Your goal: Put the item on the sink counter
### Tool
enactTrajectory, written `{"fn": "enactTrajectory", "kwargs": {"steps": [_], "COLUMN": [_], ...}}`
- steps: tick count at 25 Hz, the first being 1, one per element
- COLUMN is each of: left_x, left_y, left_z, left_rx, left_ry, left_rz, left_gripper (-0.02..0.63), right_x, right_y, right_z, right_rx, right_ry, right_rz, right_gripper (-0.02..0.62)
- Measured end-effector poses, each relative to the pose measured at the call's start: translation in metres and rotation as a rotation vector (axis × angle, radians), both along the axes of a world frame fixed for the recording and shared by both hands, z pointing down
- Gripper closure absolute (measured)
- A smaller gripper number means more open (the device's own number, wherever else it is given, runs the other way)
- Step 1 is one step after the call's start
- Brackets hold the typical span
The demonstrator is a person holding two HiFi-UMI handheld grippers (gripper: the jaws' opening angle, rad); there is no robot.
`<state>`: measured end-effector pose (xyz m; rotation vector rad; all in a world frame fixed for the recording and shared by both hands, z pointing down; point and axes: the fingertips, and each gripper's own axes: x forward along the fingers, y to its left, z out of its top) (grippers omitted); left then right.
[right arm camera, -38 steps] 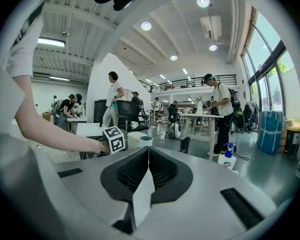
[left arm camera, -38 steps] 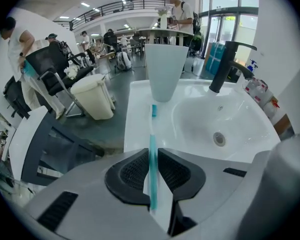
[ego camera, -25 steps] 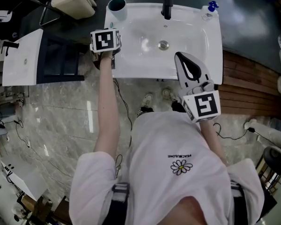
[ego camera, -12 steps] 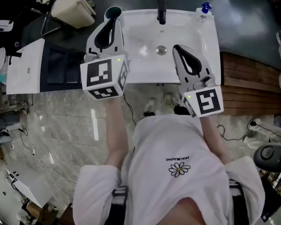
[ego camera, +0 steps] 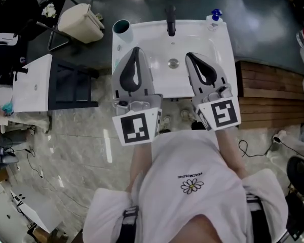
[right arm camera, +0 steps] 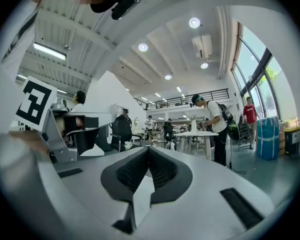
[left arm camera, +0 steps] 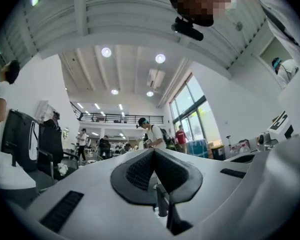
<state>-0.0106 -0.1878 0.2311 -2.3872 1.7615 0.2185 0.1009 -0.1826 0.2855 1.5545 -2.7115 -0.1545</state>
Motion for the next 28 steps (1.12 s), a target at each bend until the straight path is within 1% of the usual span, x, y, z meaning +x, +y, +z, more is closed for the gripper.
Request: {"fn": "enactTrajectory", "kwargs": {"steps": [4, 7, 12, 16, 20, 28], "left_x": [-0.011, -0.015, -0.009, -0.006, -0.005, -0.005], "left_y": [-0.004, -0.004, 0.000, 0.001, 0.000, 0.002], "left_z": [0.014, 0.017, 0.021, 0.021, 0.022, 0.025], "left_rx": [-0.025, -0.033, -0.037, -0.040, -0.033, -0.051], "left_ry": [-0.023, -0.023, -0.057, -0.044, -0.072, -0.070], "left_rz": [-0.036, -0.050, -0.046, -0.041, -0.037, -0.041], "left_gripper": [0.592, 0.592, 0.592, 0.592, 0.592, 0.592], "right_x": [-0.002, 0.002, 0.003, 0.003, 0.005, 0.013], "right_y": [0.003, 0.004, 0.003, 0.004, 0.004, 0.006], "right_z": [-0.009, -0.006, -0.007, -0.008, -0.008, -0.007], "right_rx": [0.054, 0.044, 0.048, 0.056, 0.054, 0.054], "right_ry": [0.000, 0.004, 0.003, 0.002, 0.003, 0.002], "right_rz": [0.007, 0.026, 0.035, 0.033, 0.036, 0.050], "right_gripper": [0.583, 0.583, 0.583, 0.584, 0.583, 0.583]}}
